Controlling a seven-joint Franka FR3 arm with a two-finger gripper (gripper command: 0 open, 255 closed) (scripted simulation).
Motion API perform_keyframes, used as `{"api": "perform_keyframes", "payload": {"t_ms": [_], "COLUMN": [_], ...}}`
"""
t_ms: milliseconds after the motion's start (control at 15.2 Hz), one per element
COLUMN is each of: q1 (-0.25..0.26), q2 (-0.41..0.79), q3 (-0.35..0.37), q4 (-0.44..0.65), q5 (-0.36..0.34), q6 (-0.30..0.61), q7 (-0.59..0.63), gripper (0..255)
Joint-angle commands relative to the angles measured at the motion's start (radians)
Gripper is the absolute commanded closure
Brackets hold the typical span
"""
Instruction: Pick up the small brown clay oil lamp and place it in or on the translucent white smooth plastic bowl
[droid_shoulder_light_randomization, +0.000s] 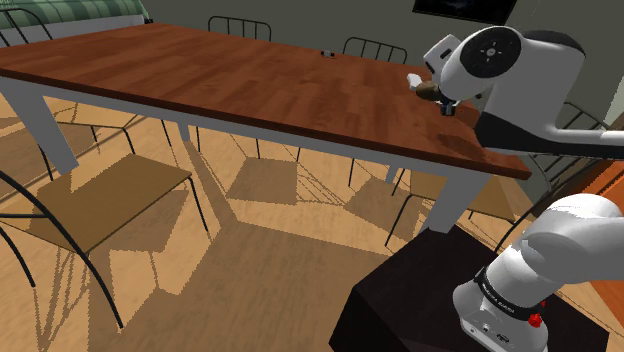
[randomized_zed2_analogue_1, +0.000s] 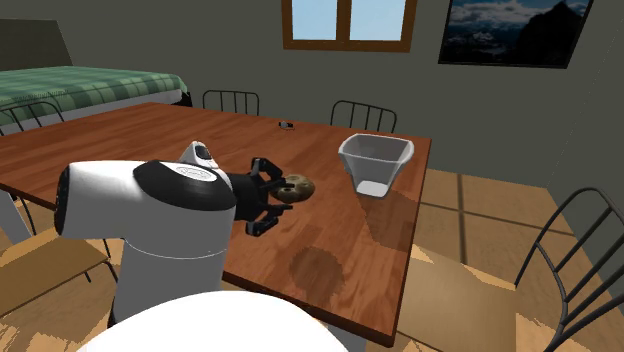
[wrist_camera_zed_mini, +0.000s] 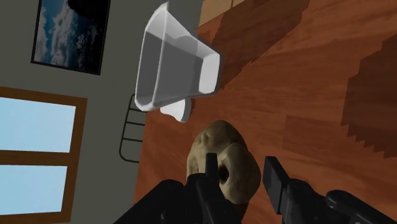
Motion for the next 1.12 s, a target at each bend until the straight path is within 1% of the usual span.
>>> {"api": "perform_keyframes", "payload": {"t_ms": [0,1056], "q1": [0.002,0.002], "q2": [-0.004,0.011], "q3": [-0.005,-0.028], "q4": [0.020,0.210], "q5": [0.007,0.054], "q6": [-0.012,-0.108], "q7": [-0.024,-0.186], "gripper": [255,255]}}
